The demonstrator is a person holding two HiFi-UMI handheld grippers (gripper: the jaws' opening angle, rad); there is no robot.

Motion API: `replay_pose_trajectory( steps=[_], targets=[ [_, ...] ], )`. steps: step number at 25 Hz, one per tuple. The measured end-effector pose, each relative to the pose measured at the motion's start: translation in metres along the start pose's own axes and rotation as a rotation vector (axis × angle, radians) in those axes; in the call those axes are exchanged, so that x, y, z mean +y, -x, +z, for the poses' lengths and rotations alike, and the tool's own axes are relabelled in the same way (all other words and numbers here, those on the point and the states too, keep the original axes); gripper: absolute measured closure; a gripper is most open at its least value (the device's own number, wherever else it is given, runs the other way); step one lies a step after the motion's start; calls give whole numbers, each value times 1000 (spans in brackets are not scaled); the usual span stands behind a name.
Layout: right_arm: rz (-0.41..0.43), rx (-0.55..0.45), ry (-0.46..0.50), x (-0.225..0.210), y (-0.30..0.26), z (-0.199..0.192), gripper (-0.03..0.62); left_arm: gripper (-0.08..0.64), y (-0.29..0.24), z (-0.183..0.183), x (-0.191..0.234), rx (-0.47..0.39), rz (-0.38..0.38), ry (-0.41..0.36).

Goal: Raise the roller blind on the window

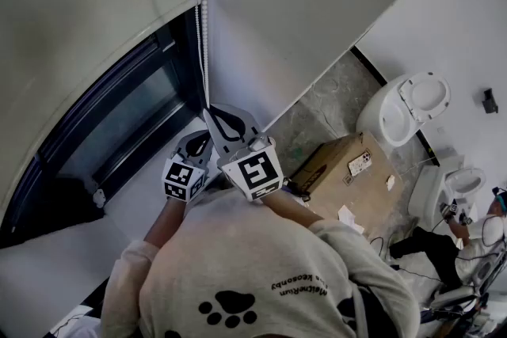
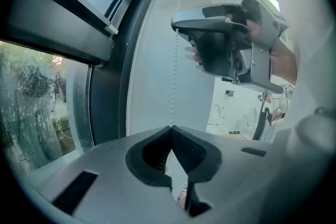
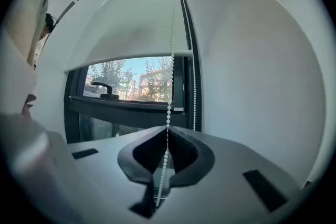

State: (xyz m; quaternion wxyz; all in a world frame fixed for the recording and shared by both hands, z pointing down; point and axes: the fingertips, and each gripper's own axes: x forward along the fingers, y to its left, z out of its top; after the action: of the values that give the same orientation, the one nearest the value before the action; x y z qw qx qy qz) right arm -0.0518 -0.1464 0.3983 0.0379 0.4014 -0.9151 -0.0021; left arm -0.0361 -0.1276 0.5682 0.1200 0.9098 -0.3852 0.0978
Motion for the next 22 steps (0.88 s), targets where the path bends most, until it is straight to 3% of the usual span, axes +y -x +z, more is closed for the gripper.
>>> replay_pose_trajectory(
  steps=[13,17,18,20,22],
  targets=[
    [9,30,-18,3,-1,-17,580,552,1,-17,2,39,13,30],
    [2,25,-11,-1,-1,-14,580,551,5,-12,-8,19,-53,25],
    [0,25,-10,-2,-1,-13,580,544,7,-9,-10,9,-66,33],
    [-3,22,-11,-3,0,-13,580,459,13,3,-10,-26,-71,64],
    [-5,21,-14,-4,1,-13,580,449,23,20,-6,-66,-63,91]
  ],
)
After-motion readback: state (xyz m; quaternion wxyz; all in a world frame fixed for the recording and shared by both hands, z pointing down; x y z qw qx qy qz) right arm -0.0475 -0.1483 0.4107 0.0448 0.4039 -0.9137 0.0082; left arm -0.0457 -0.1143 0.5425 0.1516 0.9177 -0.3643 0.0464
